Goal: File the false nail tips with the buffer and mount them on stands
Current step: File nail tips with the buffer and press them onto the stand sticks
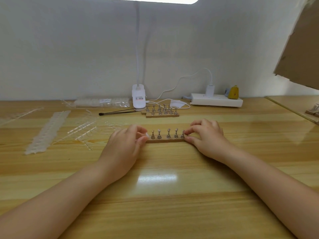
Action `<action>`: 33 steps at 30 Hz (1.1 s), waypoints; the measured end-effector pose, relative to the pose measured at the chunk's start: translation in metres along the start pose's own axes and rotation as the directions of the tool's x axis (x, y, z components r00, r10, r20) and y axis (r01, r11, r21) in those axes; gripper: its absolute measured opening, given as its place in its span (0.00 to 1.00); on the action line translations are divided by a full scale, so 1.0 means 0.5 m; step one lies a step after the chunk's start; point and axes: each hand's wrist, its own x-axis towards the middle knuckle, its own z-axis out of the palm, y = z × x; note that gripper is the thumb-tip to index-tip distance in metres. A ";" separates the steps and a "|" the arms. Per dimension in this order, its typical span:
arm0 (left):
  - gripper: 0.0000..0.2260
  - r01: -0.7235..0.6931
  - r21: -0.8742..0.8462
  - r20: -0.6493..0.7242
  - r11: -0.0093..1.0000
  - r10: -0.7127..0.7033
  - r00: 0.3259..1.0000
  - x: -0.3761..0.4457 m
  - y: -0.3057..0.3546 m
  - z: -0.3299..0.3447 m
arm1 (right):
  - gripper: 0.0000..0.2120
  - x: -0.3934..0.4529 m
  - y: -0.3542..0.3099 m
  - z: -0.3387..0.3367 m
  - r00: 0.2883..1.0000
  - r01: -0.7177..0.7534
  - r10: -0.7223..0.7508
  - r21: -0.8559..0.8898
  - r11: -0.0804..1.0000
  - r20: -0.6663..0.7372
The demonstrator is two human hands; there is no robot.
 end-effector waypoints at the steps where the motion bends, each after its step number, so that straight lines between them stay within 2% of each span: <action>1: 0.04 -0.011 -0.004 0.009 1.000 0.012 1.000 0.000 0.000 0.000 | 0.14 0.000 0.000 -0.002 1.000 -0.004 0.005 -0.027 1.000 0.011; 3: 0.03 -0.014 -0.013 0.019 1.000 0.014 1.000 -0.001 -0.001 0.000 | 0.19 -0.005 -0.006 -0.005 1.000 -0.002 0.001 -0.063 0.998 -0.020; 5: 0.04 -0.013 -0.021 0.042 1.000 0.014 0.999 -0.001 -0.002 0.000 | 0.21 -0.016 -0.019 -0.006 0.978 0.074 -0.083 -0.051 0.996 -0.189; 7: 0.05 -0.020 -0.033 0.079 0.999 0.022 0.997 -0.003 0.001 0.000 | 0.13 -0.030 -0.039 -0.006 0.895 0.221 -0.220 -0.044 0.974 -0.387; 8: 0.04 -0.024 -0.049 0.100 0.999 0.029 0.995 -0.004 0.004 0.001 | 0.08 -0.037 -0.050 -0.006 0.862 0.286 -0.278 -0.048 0.957 -0.423; 10: 0.04 -0.040 -0.085 0.120 0.996 0.051 0.992 -0.006 0.011 0.002 | 0.05 -0.049 -0.071 0.001 0.870 0.334 -0.325 -0.040 0.942 -0.370; 15: 0.06 -0.082 -0.084 0.091 0.993 0.090 0.992 -0.007 0.018 0.004 | 0.11 -0.051 -0.081 0.033 0.937 0.259 -0.264 -0.056 0.964 -0.226; 18: 0.10 -0.042 -0.044 0.048 0.998 0.045 0.998 -0.003 0.016 0.010 | 0.13 -0.043 -0.083 0.036 0.947 0.242 -0.247 -0.047 0.969 -0.206; 20: 0.10 -0.027 -0.031 0.076 0.999 0.030 0.997 -0.001 0.013 0.015 | 0.13 -0.041 -0.083 0.038 0.947 0.249 -0.253 -0.042 0.967 -0.196; 26: 0.10 -0.049 -0.051 0.106 0.998 0.054 0.993 -0.003 0.011 0.015 | 0.12 -0.040 -0.084 0.042 0.953 0.218 -0.214 -0.002 0.976 -0.214; 33: 0.10 -0.102 -0.032 0.084 0.994 0.104 0.991 -0.006 0.021 0.010 | 0.12 -0.037 -0.087 0.044 0.970 0.206 -0.198 0.046 0.977 -0.144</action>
